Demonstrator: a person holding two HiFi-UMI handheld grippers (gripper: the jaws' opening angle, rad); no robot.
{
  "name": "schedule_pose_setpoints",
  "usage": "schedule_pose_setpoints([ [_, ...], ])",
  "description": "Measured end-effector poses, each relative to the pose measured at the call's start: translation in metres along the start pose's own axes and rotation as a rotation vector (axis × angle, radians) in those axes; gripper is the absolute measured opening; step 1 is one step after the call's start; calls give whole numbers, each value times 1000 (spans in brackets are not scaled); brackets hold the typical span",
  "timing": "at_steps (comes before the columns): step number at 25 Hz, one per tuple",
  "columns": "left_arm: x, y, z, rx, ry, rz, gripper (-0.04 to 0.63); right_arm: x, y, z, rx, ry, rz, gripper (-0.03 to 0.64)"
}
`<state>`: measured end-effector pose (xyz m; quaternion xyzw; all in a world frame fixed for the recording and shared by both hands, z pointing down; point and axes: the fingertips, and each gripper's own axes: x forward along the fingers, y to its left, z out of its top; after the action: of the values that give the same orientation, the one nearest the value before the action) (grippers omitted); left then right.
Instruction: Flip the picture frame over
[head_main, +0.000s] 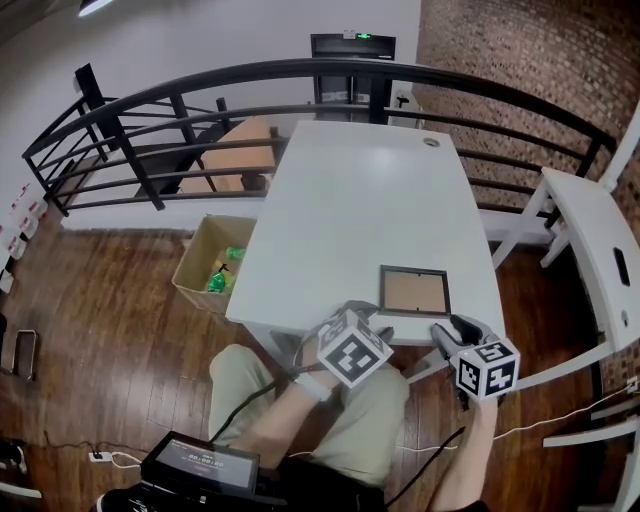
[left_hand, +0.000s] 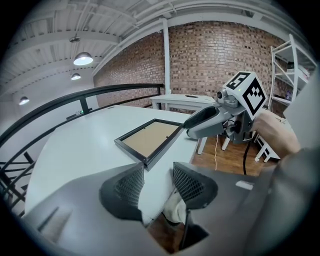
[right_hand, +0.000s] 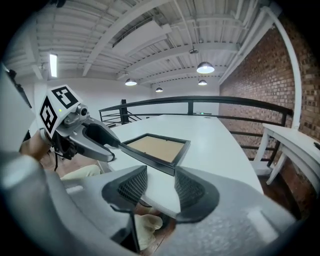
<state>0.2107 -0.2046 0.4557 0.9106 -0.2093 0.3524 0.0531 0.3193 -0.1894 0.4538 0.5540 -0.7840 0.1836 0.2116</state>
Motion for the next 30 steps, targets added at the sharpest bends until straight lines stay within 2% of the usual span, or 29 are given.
schedule_pose_setpoints([
  [5, -11, 10, -12, -3, -12, 14, 201, -1, 21, 2, 24, -49, 57, 155],
  [11, -34, 23, -27, -24, -20, 47, 199, 4, 50, 7, -6, -61, 79, 155],
  [22, -69, 36, -12, -82, -151, 66, 168, -9, 67, 32, -88, -116, 71, 155],
  [30, -86, 43, -5, -90, -223, 92, 147, -19, 78, 54, -171, -171, 41, 155],
])
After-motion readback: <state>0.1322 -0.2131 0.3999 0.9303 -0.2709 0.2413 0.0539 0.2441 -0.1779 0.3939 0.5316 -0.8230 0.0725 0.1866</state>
